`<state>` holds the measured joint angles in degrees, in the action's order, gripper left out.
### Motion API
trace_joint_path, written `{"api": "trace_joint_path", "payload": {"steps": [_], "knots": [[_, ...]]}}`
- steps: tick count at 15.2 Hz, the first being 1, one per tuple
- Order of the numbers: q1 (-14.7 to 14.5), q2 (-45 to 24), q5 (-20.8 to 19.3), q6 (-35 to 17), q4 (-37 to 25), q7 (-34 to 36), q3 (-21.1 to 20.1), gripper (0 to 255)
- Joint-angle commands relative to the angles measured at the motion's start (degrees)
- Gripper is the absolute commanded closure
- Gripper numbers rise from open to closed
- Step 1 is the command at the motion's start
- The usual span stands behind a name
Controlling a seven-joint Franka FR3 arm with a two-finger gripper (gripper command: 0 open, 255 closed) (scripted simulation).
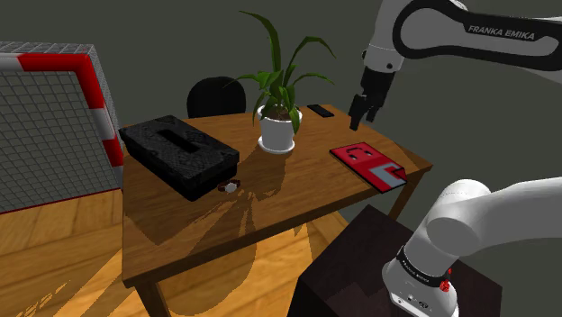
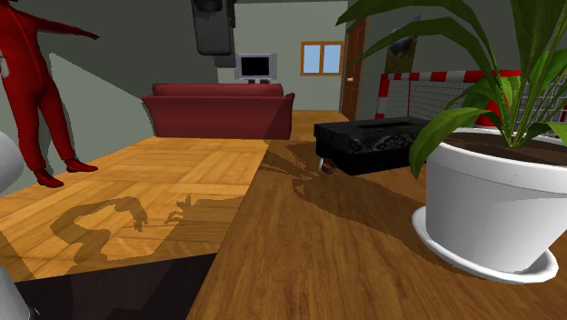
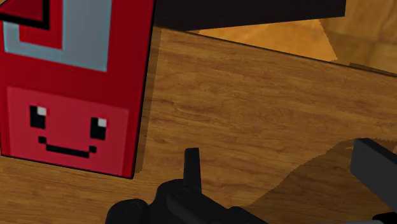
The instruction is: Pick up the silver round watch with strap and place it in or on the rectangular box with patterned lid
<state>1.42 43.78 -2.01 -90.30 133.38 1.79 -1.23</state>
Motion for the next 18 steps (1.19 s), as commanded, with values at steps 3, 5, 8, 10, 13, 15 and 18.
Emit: {"api": "trace_joint_path", "payload": {"steps": [3,5,8,10,13,15,18], "knots": [[-1.1,-0.8,1.1,-4.6,2.2,-0.2,-0.6,0],[-2.2,-2.0,2.2,-9.3,4.1,-0.4,-1.3,0],[-4.0,-4.3,3.8,-16.3,6.5,-0.9,-2.3,0],[-5.1,-6.1,4.8,-21.1,7.7,-1.3,-3.1,0],[-6.9,-9.5,6.3,-28.1,9.0,-1.9,-4.2,0],[-8.0,-12.1,7.2,-32.8,9.4,-2.4,-5.0,0],[-9.7,-16.3,8.4,-39.7,9.5,-3.2,-6.3,0]]}}
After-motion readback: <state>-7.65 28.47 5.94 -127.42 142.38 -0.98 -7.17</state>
